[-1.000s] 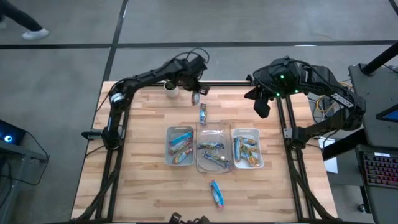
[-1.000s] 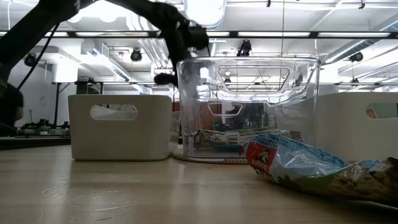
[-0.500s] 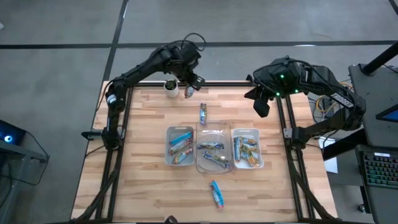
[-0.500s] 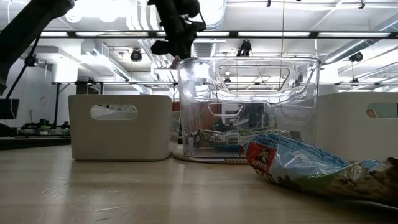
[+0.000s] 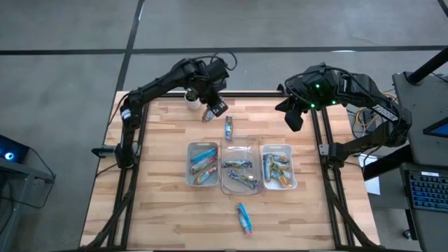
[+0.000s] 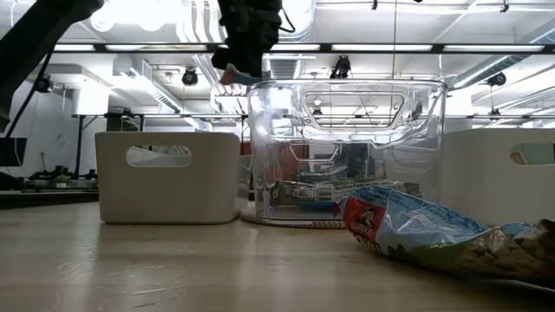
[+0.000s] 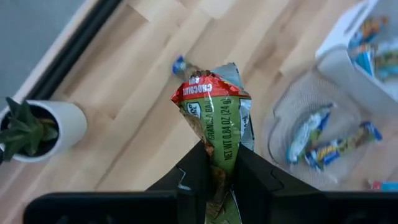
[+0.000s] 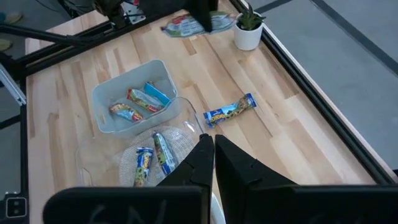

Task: Pick and place Granola Bars by type
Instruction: Put the top red granola bar into the gray bin

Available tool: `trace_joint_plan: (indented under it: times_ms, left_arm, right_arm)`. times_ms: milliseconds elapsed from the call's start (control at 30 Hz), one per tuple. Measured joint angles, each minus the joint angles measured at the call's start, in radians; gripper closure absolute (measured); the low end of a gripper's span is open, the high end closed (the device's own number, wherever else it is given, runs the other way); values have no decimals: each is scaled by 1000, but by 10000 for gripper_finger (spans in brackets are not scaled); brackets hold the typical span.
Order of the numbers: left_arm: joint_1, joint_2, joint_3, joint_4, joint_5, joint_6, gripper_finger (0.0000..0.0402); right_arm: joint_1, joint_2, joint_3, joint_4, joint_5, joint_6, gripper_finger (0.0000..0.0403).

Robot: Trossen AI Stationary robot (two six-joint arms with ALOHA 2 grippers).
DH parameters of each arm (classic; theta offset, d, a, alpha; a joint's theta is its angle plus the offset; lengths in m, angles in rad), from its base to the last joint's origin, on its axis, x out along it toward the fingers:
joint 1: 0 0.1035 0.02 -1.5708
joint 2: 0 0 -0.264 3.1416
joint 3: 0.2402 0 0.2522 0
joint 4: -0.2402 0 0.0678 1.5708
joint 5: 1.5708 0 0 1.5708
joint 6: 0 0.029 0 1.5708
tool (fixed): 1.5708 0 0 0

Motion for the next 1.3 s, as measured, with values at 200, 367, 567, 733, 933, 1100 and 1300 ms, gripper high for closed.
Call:
trace_joint_plan:
  times_ms: [200,367,567,733,933,1100,1300]
  left_arm:
    - [-60,-16,0,-32,3,-2,356]
    - [-104,-43,0,-33,25,-21,356]
    - [-144,-87,0,-34,39,-26,356]
    - [-181,-133,0,-34,44,36,356]
    - [-217,-192,-2,-36,45,114,356]
    - [-221,-254,-14,-33,46,152,356]
    - [-220,-337,-74,-35,46,185,356]
  right_arm:
    - [0,0,0,-1,-1,-10,394]
    - [0,0,0,-2,-3,-36,394]
    - [1,0,0,-2,-12,-85,394]
    - [1,0,0,-1,-30,-121,394]
    - [1,0,0,-1,-32,-123,394]
    - [1,0,0,1,-33,-107,394]
    - [1,10,0,8,-33,-74,394]
